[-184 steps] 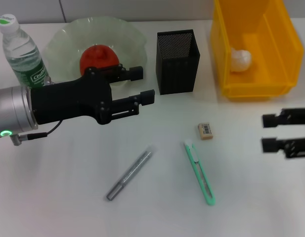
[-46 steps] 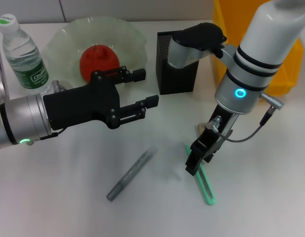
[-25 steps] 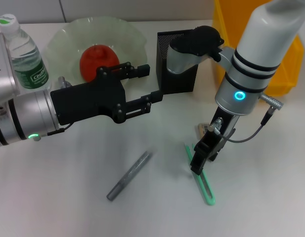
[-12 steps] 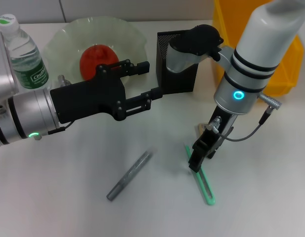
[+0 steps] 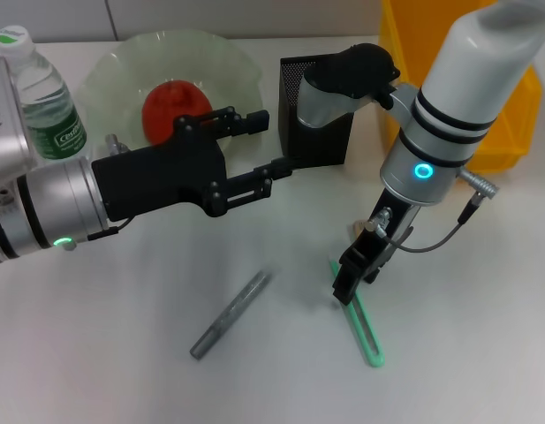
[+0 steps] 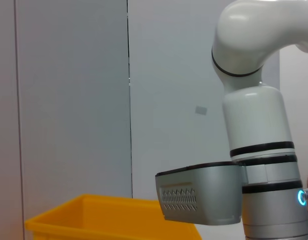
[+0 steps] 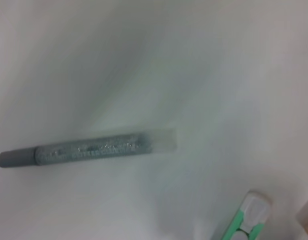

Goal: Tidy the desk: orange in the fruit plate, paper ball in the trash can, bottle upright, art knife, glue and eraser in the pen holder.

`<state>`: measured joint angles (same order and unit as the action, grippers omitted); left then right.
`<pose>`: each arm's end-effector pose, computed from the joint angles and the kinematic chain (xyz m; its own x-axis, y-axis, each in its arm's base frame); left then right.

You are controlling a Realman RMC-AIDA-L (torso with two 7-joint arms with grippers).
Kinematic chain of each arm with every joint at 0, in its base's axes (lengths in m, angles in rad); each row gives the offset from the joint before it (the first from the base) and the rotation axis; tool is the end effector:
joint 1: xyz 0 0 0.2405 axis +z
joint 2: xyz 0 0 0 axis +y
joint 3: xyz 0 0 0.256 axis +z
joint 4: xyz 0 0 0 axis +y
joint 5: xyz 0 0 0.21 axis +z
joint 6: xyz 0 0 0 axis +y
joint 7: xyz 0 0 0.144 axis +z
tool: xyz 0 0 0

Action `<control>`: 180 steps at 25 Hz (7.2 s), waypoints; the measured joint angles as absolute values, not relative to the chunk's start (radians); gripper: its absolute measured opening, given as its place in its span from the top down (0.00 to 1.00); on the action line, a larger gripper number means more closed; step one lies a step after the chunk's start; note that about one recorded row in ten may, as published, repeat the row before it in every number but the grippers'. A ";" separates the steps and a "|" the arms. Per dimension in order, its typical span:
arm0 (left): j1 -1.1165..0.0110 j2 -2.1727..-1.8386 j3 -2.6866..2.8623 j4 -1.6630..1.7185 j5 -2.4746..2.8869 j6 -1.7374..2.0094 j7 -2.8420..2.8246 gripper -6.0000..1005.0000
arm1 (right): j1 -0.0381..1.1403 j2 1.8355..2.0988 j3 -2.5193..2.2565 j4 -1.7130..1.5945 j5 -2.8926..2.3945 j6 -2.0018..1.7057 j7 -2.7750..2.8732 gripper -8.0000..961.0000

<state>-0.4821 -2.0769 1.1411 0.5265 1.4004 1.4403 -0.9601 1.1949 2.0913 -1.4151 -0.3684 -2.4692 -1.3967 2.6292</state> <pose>-0.2271 0.3244 -0.0359 0.7648 0.0034 0.6443 0.2355 -0.9322 -0.2747 0.1522 0.3722 -0.0939 0.5147 -0.7132 0.4758 -0.6776 -0.6784 -0.2840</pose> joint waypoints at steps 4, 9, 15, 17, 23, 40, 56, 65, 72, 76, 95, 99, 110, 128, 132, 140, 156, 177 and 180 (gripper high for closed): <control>-0.492 -2.078 1.141 0.508 1.400 1.440 -0.948 0.38 | 1.194 2.091 -1.415 -0.368 -2.469 -1.393 2.629 0.39; -0.493 -2.079 1.139 0.506 1.400 1.441 -0.948 0.38 | 1.194 2.091 -1.416 -0.368 -2.469 -1.391 2.629 0.40; -0.492 -2.079 1.140 0.506 1.380 1.442 -0.948 0.38 | 1.195 2.093 -1.416 -0.373 -2.469 -1.395 2.629 0.40; -0.491 -2.079 1.140 0.506 1.379 1.442 -0.948 0.38 | 1.198 2.093 -1.417 -0.373 -2.469 -1.398 2.629 0.40; -0.488 -2.078 1.141 0.506 1.378 1.440 -0.948 0.38 | 1.201 2.093 -1.417 -0.404 -2.471 -1.419 2.629 0.40; -0.490 -2.078 1.141 0.504 1.377 1.440 -0.945 0.38 | 1.192 2.092 -1.433 -0.413 -2.469 -1.425 2.620 0.39; -0.499 -2.079 1.141 0.482 1.376 1.439 -0.926 0.38 | 1.203 2.092 -1.509 -0.415 -2.432 -1.393 2.618 0.40; -0.504 -2.080 1.141 0.481 1.371 1.439 -0.921 0.38 | 1.202 2.092 -1.518 -0.414 -2.429 -1.373 2.618 0.41; -0.516 -2.080 1.141 0.466 1.364 1.436 -0.920 0.38 | 1.205 2.092 -1.519 -0.415 -2.419 -1.369 2.616 0.42; -0.517 -2.080 1.141 0.466 1.364 1.435 -0.920 0.38 | 1.204 2.092 -1.519 -0.414 -2.419 -1.370 2.615 0.43; -0.525 -2.080 1.141 0.454 1.362 1.435 -0.903 0.38 | 1.193 2.092 -1.518 -0.408 -2.409 -1.351 2.615 0.45; -0.525 -2.080 1.141 0.453 1.362 1.435 -0.903 0.38 | 1.193 2.092 -1.518 -0.404 -2.408 -1.348 2.613 0.47; -0.526 -2.080 1.141 0.439 1.339 1.436 -0.895 0.38 | 1.194 2.093 -1.519 -0.400 -2.407 -1.341 2.603 0.53; -0.534 -2.080 1.141 0.432 1.339 1.435 -0.894 0.38 | 1.193 2.092 -1.519 -0.401 -2.407 -1.346 2.591 0.70; -0.536 -2.080 1.141 0.431 1.338 1.437 -0.894 0.38 | 1.193 2.092 -1.519 -0.401 -2.407 -1.348 2.591 0.71; -0.529 -2.080 1.141 0.431 1.336 1.441 -0.894 0.38 | 1.190 2.092 -1.519 -0.409 -2.407 -1.350 2.593 0.77; -0.524 -2.080 1.141 0.431 1.327 1.452 -0.894 0.38 | 1.077 2.092 -1.519 -0.605 -2.409 -1.411 2.628 0.78; -0.502 -2.080 1.142 0.428 1.259 1.455 -0.901 0.38 | 0.688 2.085 -1.503 -1.203 -2.395 -1.434 2.652 0.79; -0.500 -2.079 1.136 0.410 1.246 1.441 -0.898 0.38 | 0.651 2.085 -1.501 -1.277 -2.392 -1.433 2.652 0.79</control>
